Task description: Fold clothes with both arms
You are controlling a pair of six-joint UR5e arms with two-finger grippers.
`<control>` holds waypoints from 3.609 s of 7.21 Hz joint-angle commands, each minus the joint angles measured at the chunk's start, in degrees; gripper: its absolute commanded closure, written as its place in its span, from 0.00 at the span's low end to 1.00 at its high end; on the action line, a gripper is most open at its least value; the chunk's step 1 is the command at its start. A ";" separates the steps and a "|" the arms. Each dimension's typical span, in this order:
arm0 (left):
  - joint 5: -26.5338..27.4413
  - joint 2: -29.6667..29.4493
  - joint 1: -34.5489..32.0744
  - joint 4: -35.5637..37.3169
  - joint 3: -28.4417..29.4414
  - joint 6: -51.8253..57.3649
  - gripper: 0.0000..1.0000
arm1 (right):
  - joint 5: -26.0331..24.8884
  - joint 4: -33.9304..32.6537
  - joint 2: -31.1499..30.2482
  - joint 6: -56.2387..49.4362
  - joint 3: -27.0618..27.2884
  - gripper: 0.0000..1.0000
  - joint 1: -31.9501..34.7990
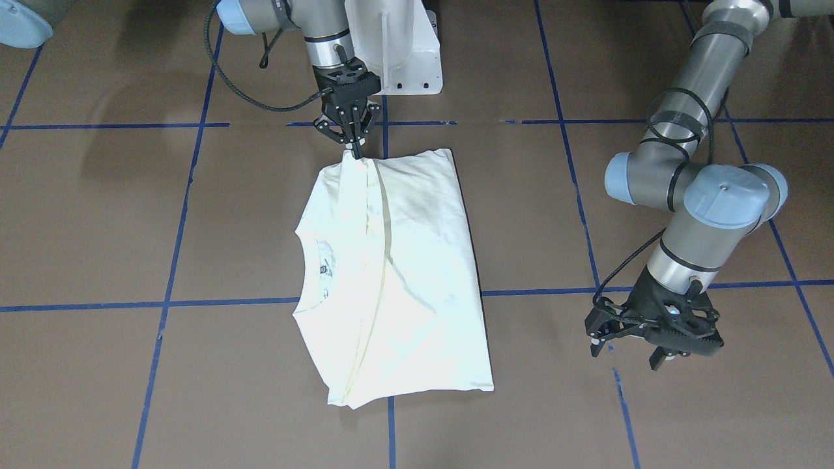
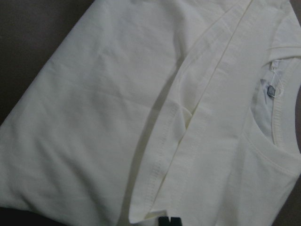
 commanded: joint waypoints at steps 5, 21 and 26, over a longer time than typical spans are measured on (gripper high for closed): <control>0.00 0.13 0.35 0.00 -0.27 -1.23 0.00 | -0.50 4.38 -11.31 21.38 3.71 0.51 -0.77; 0.00 0.74 0.79 0.00 -1.32 -2.11 0.00 | 22.44 28.55 7.50 14.10 -25.99 0.64 19.97; 0.00 0.83 0.79 0.00 -1.58 -2.11 0.00 | 22.44 28.73 6.98 14.81 -25.12 1.00 20.23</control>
